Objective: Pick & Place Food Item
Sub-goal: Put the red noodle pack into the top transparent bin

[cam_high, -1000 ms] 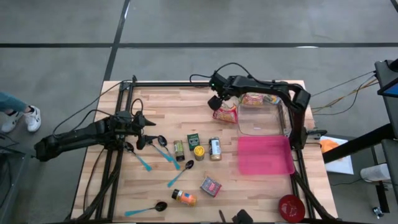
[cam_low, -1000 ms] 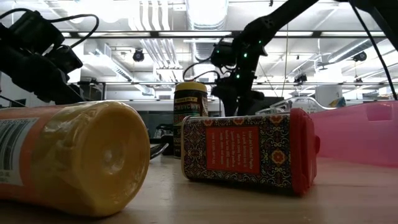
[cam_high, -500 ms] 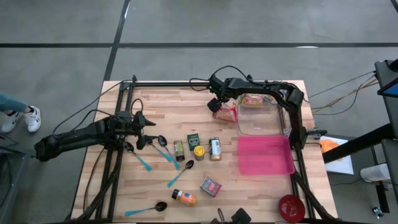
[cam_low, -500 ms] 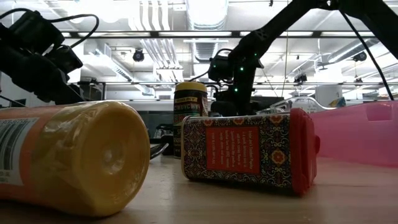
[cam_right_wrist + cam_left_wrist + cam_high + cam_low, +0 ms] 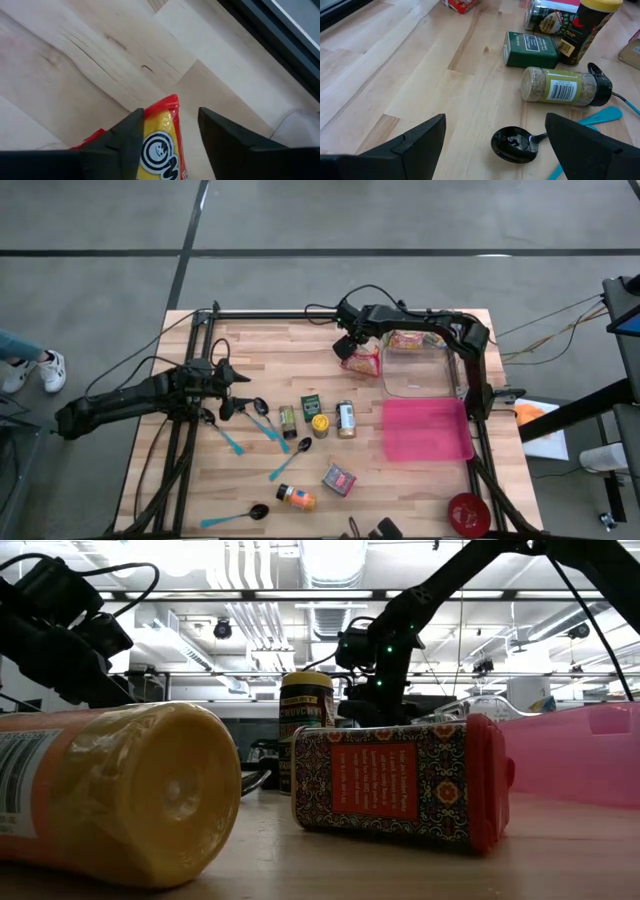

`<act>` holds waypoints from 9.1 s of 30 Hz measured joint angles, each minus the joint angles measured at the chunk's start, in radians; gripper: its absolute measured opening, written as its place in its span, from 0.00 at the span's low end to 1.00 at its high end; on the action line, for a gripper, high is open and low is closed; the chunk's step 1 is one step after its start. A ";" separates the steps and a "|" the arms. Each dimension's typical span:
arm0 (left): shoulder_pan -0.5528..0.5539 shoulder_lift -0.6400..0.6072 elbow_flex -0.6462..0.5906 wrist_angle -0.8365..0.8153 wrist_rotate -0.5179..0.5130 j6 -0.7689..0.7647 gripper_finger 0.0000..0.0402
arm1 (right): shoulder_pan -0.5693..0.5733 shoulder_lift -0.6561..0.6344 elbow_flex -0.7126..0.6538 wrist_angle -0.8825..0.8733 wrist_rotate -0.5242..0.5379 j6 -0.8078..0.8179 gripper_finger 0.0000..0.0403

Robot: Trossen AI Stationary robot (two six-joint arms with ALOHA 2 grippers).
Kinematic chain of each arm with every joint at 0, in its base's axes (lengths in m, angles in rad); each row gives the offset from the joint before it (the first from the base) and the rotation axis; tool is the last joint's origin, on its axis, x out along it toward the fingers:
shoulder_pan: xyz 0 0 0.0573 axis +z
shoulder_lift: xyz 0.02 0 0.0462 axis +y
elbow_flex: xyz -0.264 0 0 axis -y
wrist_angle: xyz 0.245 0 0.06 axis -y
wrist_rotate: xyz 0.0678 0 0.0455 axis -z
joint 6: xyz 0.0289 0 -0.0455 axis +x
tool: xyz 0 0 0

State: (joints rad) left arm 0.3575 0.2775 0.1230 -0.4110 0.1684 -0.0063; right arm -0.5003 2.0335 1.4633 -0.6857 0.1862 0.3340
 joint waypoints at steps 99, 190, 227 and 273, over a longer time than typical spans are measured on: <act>0.000 0.000 0.001 0.000 0.000 0.000 0.86 | 0.024 -0.166 -0.175 0.239 -0.022 -0.098 0.89; 0.000 0.001 0.001 0.000 0.000 0.000 0.86 | 0.036 -0.022 -0.080 0.128 -0.084 -0.176 0.25; 0.000 0.001 0.001 0.000 0.000 0.000 0.86 | 0.188 -0.301 -0.081 0.115 0.113 -0.205 0.04; 0.000 0.002 0.001 -0.001 0.000 0.000 0.86 | -0.133 -0.675 -0.475 0.011 0.667 0.140 0.04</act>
State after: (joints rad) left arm 0.3575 0.2790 0.1238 -0.4118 0.1684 -0.0059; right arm -0.6329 1.3586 0.9885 -0.6750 0.8533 0.4735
